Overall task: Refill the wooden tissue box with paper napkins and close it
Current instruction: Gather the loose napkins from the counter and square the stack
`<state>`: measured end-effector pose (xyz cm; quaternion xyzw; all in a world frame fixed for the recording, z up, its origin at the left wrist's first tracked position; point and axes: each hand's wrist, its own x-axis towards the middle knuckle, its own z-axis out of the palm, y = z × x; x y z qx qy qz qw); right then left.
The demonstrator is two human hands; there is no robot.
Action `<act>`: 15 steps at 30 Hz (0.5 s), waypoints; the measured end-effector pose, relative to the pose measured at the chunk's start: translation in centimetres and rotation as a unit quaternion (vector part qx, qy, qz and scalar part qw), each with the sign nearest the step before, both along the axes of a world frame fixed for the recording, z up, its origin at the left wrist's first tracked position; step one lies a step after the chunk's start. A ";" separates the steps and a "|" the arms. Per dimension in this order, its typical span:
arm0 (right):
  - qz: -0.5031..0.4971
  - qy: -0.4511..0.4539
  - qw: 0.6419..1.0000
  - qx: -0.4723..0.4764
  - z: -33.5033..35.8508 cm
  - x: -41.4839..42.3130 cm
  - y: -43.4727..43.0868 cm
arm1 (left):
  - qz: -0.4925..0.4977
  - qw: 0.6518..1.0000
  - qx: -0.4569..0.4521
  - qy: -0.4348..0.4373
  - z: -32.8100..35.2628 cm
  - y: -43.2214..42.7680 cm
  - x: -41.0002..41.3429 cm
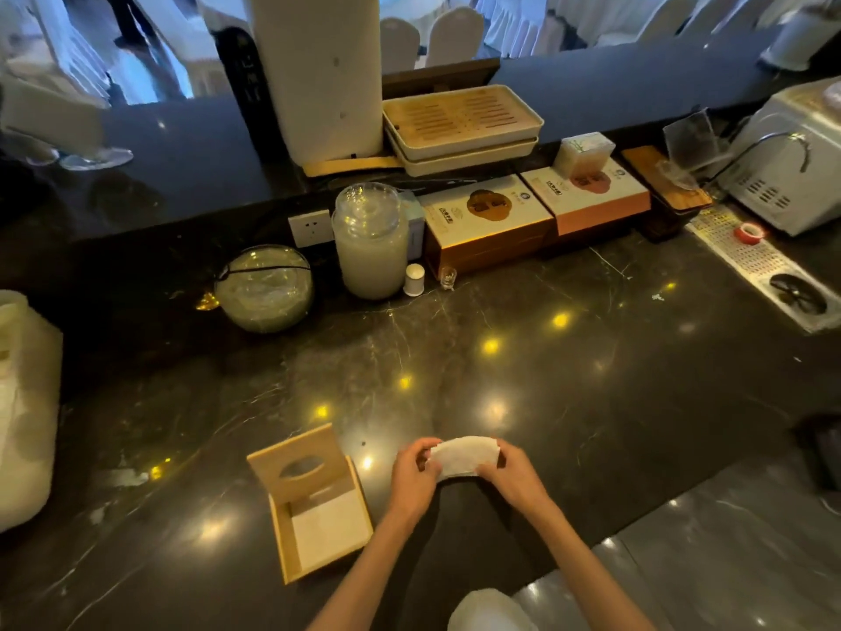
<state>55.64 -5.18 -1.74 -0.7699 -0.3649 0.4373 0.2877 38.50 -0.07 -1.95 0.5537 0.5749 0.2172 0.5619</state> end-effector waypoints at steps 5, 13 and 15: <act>-0.012 0.014 0.999 0.037 0.5 -1.5 -3.8 | -0.053 0.998 0.036 0.003 -0.6 -3.2 -1.0; 0.042 0.023 0.988 0.145 0.3 -1.0 -6.9 | 0.004 0.991 0.133 0.005 0.8 -8.1 -0.6; 0.074 0.020 0.983 0.168 0.3 -0.5 -6.9 | 0.021 0.983 0.179 0.025 0.7 -9.0 -0.3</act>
